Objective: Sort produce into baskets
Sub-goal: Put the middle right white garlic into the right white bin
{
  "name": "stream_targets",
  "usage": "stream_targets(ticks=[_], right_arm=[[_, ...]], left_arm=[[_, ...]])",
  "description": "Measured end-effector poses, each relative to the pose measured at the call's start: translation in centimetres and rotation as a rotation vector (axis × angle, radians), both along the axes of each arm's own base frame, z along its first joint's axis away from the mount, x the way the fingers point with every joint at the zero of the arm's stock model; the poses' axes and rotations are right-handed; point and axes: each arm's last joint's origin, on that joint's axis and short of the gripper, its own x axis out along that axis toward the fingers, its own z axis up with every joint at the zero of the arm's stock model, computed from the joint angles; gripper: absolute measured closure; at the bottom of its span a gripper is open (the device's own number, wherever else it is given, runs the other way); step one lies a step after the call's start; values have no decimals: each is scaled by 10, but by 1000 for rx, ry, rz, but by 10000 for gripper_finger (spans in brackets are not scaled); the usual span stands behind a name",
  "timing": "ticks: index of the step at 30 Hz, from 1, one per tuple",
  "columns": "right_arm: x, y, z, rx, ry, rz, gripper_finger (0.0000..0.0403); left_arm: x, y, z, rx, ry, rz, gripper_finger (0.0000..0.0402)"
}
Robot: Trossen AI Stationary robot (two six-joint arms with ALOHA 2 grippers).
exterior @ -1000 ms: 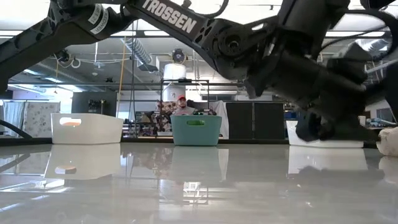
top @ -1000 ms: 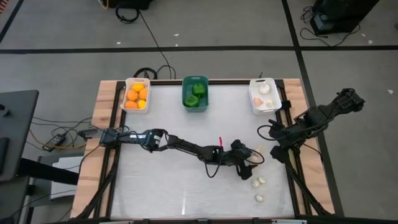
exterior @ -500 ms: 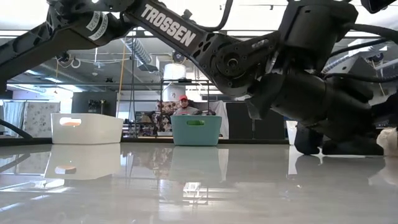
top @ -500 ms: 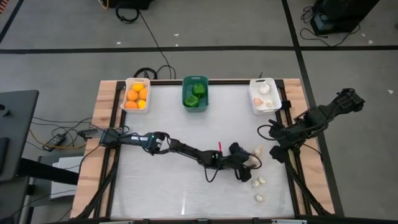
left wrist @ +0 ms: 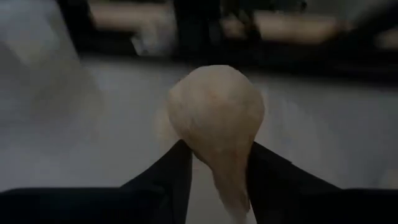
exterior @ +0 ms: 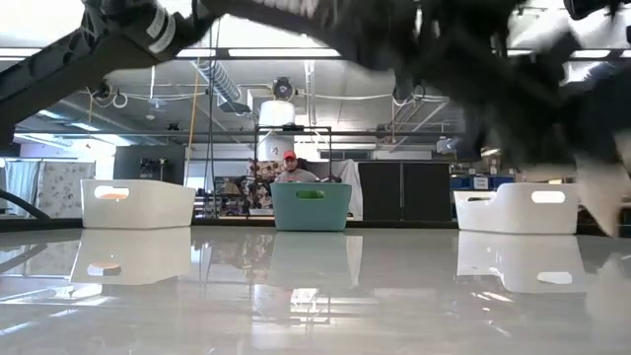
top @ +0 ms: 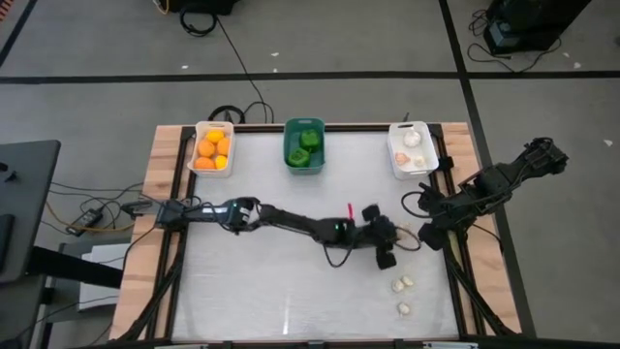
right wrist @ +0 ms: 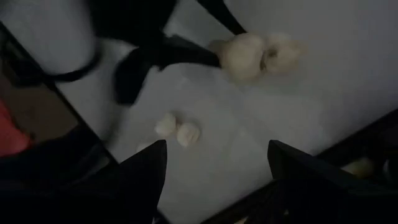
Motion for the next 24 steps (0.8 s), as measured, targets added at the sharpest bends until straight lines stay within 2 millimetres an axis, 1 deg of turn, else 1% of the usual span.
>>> stream_targets(ticks=[3,5,7,11,13,16,20,24], right_arm=[[-3,-4,2,-34,-43,-27,114],[-6,-7,4,-61,-80,-44,114],[-10,-10,7,-82,-120,-69,114],[-20,-18,14,-115,-232,-153,114],[-24,-23,18,-126,-307,-192,114],[-28,-27,24,-127,-417,-236,114],[-29,-29,31,-139,-521,-289,114],[-25,-29,34,-152,-574,-314,114]], left_arm=[[-5,13,46,45,-32,2,266],[-10,22,65,64,-37,-22,266],[-15,29,77,71,-2,-81,266],[-29,49,112,39,21,-208,266],[-36,60,129,20,26,-242,266],[-43,75,140,-2,38,-288,266],[-49,87,151,-4,33,-354,266],[-50,96,153,-38,15,-420,266]])
